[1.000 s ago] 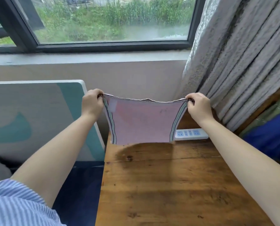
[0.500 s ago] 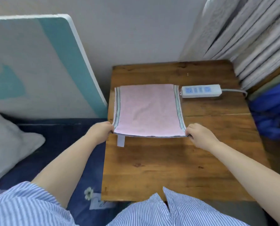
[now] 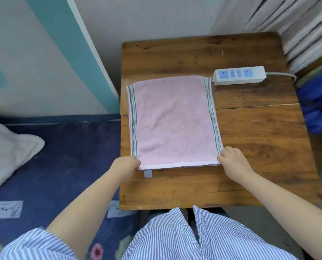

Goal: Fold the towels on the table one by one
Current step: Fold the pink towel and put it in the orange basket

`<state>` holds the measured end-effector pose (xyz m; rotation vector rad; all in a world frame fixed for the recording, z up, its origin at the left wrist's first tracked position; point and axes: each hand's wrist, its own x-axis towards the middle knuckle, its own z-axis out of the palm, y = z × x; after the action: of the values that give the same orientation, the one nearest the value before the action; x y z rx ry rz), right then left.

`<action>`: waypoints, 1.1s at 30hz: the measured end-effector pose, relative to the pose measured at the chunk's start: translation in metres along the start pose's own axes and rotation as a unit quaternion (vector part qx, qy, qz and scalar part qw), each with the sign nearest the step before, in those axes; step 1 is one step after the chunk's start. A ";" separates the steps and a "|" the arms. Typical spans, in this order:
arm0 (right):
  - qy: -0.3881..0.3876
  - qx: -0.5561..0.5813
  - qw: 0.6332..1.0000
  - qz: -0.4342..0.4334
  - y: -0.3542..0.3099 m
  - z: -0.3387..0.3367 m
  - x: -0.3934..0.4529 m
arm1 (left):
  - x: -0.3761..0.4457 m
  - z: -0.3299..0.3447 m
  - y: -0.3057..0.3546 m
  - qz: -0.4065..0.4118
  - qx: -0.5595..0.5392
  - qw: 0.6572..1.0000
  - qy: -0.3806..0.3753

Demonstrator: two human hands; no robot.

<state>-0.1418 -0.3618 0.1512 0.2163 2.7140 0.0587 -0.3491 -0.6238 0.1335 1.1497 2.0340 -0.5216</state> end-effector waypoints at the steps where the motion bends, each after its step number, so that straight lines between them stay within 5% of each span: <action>1: -0.039 -0.004 0.999 0.009 -0.003 0.000 -0.001 | 0.001 0.003 0.002 0.009 -0.002 1.000 -0.016; 5: -0.192 -0.009 0.981 0.014 -0.012 0.010 -0.004 | 0.002 0.004 0.004 0.065 0.010 0.991 -0.114; 8: -0.239 -0.020 0.971 0.009 -0.021 0.009 -0.001 | 0.006 0.000 0.002 0.089 -0.006 0.990 -0.112; 10: -0.211 -0.008 0.977 0.023 -0.027 0.004 0.005 | 0.012 -0.006 0.002 0.082 -0.020 0.995 -0.060; 14: 0.024 0.041 0.999 0.005 -0.042 -0.008 0.028 | 0.032 -0.025 0.002 0.065 -0.075 0.991 0.085; 16: 0.071 0.081 0.994 0.015 -0.051 -0.012 0.046 | 0.044 -0.032 0.004 0.046 -0.116 0.978 0.167; 19: 0.051 0.108 0.992 0.040 -0.059 -0.014 0.081 | 0.064 -0.043 0.010 0.019 -0.156 0.957 0.245; 22: 0.004 0.152 0.987 0.059 -0.058 -0.008 0.122 | 0.088 -0.046 0.015 -0.007 -0.172 0.955 0.242; 33: 0.034 0.166 0.982 0.087 -0.003 0.023 0.192 | 0.149 -0.047 -0.022 -0.024 -0.156 0.950 0.269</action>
<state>-0.3055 -0.3334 0.0531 0.5580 2.7521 -0.3443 -0.4360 -0.5210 0.0514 1.1294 2.4949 0.1183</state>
